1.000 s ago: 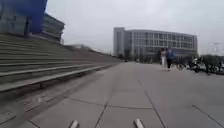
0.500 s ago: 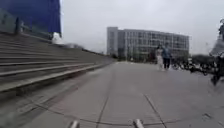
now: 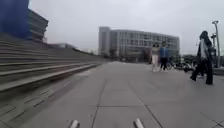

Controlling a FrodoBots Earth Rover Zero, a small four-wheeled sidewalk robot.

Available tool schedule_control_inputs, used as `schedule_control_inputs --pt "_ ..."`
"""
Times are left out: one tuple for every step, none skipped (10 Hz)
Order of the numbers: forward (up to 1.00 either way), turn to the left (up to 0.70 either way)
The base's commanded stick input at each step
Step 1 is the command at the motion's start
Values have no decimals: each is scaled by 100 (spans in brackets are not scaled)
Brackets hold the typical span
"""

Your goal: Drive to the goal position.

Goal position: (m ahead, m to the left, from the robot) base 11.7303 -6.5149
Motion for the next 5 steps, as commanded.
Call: schedule_control_inputs --pt "85 -4" --pt "85 -4" --pt "85 -4" --pt "85 -4" --pt "85 -4"
